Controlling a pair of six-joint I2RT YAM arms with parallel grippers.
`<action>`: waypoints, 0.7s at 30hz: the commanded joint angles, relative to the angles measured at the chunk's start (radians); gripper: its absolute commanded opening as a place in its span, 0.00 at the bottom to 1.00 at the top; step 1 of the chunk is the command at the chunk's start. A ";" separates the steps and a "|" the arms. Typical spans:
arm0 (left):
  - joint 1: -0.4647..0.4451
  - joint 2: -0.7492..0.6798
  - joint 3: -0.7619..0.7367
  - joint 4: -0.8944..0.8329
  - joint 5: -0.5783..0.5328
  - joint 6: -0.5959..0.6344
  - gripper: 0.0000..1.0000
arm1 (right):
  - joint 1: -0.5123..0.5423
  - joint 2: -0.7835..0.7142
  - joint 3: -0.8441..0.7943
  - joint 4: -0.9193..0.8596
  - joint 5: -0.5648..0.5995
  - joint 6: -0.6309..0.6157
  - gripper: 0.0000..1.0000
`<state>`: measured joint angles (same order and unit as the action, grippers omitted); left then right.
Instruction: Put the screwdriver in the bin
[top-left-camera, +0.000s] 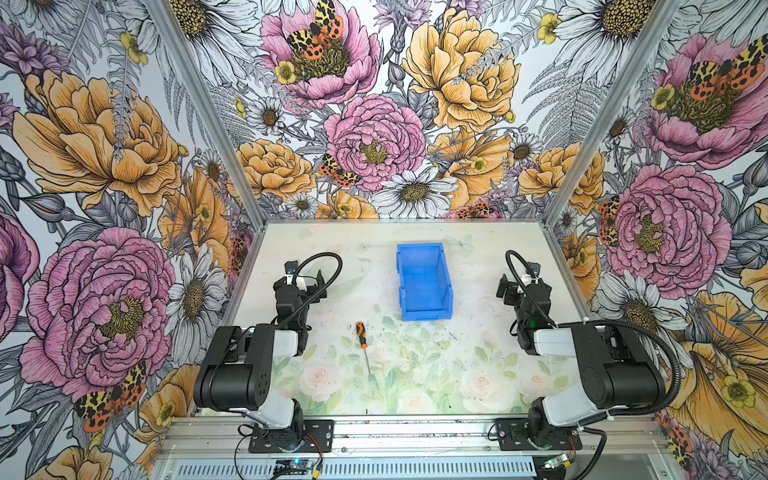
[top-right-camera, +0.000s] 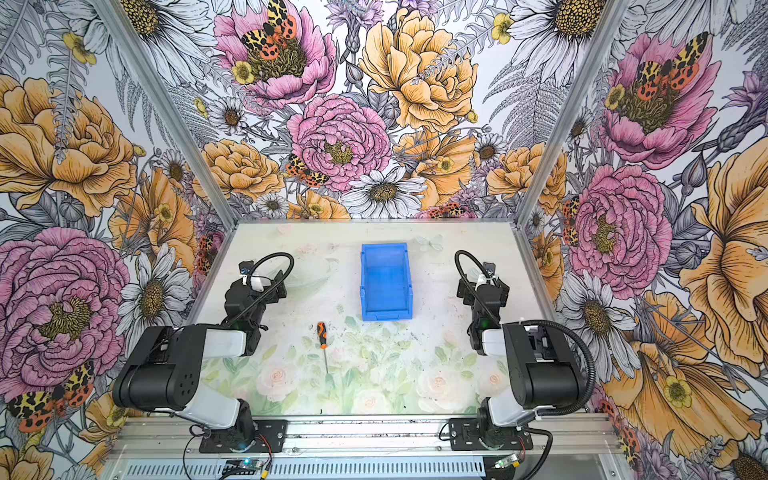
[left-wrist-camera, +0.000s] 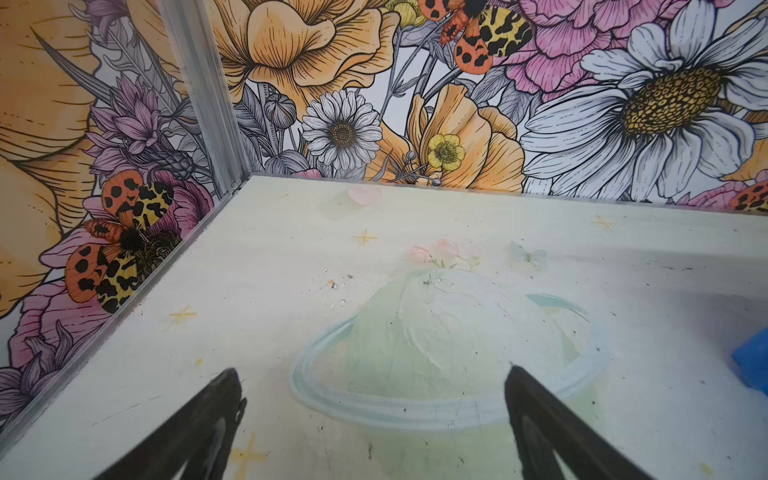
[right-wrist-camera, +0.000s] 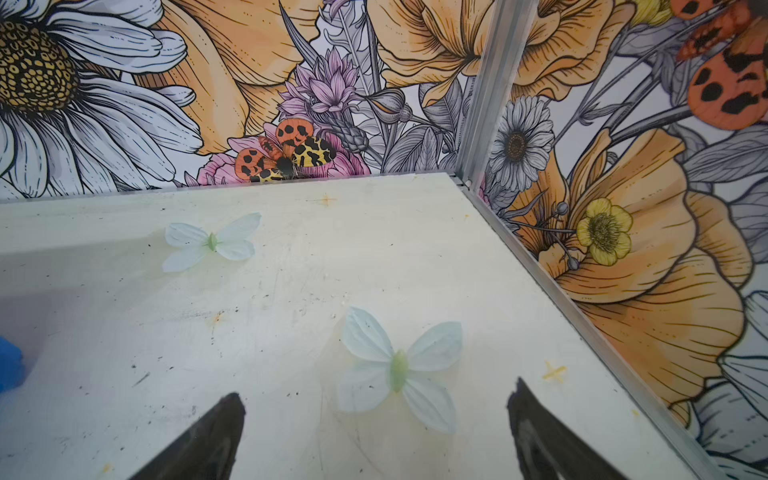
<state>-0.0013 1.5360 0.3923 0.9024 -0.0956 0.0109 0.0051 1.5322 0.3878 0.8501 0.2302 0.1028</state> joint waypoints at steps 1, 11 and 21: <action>0.001 0.010 -0.010 0.017 0.013 0.011 0.99 | -0.001 0.000 -0.004 0.024 -0.010 -0.005 1.00; 0.001 0.010 -0.010 0.017 0.013 0.011 0.99 | -0.002 0.001 -0.003 0.025 -0.012 -0.006 1.00; 0.005 0.010 -0.007 0.013 0.021 0.009 0.99 | -0.002 0.003 0.000 0.021 -0.014 -0.004 1.00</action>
<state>-0.0013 1.5360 0.3923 0.9020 -0.0956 0.0109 0.0051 1.5322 0.3878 0.8501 0.2302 0.1028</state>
